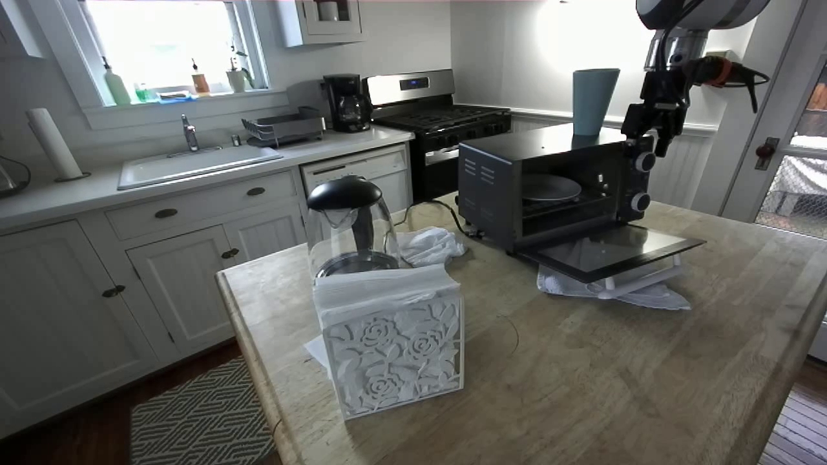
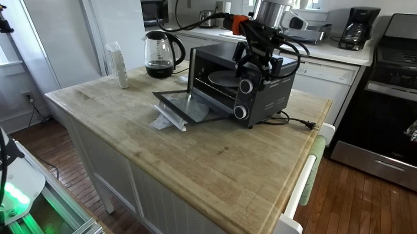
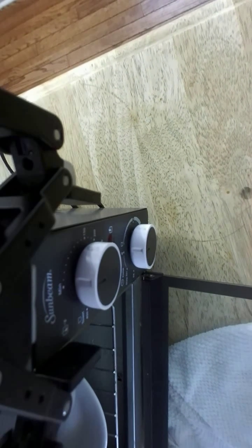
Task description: Twist the knob on the oven
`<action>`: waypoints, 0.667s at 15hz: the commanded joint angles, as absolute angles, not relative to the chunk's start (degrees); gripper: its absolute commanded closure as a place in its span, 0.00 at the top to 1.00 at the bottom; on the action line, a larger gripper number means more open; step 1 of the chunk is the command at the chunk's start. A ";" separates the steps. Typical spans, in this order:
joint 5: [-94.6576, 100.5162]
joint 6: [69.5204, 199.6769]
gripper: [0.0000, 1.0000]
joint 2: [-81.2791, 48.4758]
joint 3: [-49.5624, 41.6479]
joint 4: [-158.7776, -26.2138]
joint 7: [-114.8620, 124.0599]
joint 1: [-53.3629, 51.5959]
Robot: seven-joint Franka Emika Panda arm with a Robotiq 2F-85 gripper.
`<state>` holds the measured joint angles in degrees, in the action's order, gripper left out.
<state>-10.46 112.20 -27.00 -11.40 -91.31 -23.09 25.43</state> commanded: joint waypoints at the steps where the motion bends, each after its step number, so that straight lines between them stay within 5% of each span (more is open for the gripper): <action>1: -10.34 111.99 1.00 -27.14 -11.04 -90.98 -23.03 25.80; 10: -8.27 113.73 1.00 -23.72 -11.58 -97.33 -23.55 25.04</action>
<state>-9.37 112.34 -26.42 -11.41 -93.13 -23.10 25.02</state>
